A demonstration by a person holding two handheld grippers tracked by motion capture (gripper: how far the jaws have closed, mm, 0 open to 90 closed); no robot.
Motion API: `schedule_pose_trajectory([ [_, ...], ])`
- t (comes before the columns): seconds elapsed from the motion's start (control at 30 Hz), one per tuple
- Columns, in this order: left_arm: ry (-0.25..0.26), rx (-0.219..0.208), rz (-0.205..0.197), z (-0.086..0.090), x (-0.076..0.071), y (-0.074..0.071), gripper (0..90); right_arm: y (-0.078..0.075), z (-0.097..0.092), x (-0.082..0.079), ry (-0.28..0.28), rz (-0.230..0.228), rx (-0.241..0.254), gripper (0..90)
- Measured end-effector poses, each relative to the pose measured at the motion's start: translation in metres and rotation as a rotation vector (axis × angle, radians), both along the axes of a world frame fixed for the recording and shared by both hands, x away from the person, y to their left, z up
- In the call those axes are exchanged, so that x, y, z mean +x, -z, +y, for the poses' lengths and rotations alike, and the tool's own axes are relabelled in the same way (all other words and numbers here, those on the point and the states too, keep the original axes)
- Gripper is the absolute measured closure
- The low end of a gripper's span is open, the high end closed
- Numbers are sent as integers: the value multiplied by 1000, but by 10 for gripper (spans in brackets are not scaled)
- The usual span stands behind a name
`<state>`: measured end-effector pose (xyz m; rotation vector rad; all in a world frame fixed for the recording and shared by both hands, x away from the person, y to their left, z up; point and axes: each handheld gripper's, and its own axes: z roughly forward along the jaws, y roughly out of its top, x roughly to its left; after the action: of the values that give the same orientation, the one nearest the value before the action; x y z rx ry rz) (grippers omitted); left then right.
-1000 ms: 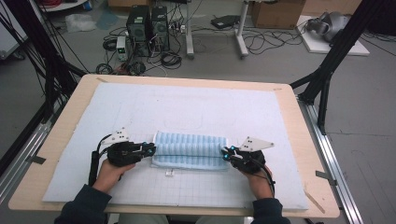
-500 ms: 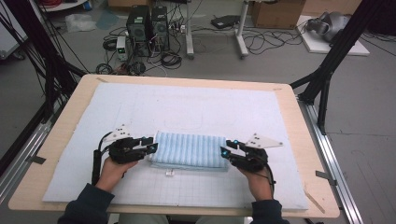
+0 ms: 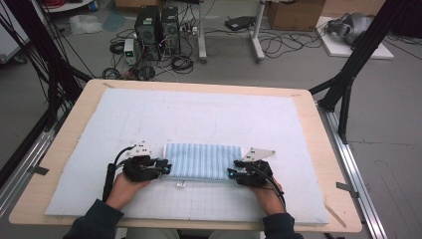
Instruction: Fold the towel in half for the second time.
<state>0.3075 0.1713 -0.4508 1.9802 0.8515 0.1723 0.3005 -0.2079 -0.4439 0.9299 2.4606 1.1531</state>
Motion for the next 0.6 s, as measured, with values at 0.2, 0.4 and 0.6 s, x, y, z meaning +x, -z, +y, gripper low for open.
schedule_pose_trajectory([
  [0.2,7,-3,5,0,-3,1,690,0,-5,-1,-3,-5,-19,581],
  [0.4,-15,-39,20,8,1,-1,640,-2,-11,-3,-6,-5,-2,543],
  [0.6,-116,-127,-92,33,7,-12,536,-16,-27,-11,47,-92,63,402],
])
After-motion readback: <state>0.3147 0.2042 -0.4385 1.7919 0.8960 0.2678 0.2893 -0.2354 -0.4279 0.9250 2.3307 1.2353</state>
